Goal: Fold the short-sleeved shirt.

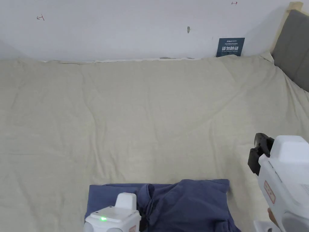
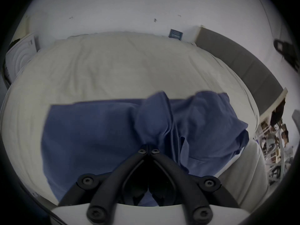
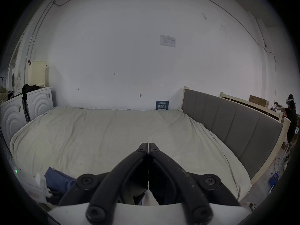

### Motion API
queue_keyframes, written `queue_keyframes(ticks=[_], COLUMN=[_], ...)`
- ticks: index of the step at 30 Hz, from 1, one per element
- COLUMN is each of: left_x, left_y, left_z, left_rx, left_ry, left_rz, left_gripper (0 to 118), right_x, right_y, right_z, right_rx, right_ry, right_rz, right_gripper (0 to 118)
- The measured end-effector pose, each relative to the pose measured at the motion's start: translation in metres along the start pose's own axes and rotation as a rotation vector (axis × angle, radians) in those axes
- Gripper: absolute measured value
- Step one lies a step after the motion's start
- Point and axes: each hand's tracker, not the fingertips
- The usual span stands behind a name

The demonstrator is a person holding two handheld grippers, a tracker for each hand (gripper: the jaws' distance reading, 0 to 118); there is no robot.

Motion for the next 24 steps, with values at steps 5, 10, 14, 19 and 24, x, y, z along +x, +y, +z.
queue_keyframes(ticks=[5, 10, 14, 19, 24], left_x=[0.009, -0.01, -0.038, -0.108, -0.174], left_y=[-0.005, 0.009, 0.034, 0.052, 0.041], left_z=[-0.008, 0.013, 0.056, 0.09, 0.091], left_rx=[0.025, 0.032, 0.151, 0.175, 0.079], left_ry=[0.033, -0.028, -0.096, -0.179, -0.289], left_rz=[-0.009, 0.09, 0.153, 0.306, 0.5], left_gripper=[0, 0, 0, 8, 97], right_x=[0.002, -0.001, -0.006, -0.013, -0.019], right_y=[-0.001, 0.001, 0.006, 0.008, 0.006], right_z=[0.001, 0.003, 0.003, 0.002, 0.0], right_rx=[-0.008, -0.005, 0.002, 0.006, -0.004], right_ry=[-0.009, -0.002, 0.01, 0.027, 0.039], right_rz=[0.002, 0.002, 0.01, 0.018, 0.02], right_gripper=[2, 2, 2, 2, 2])
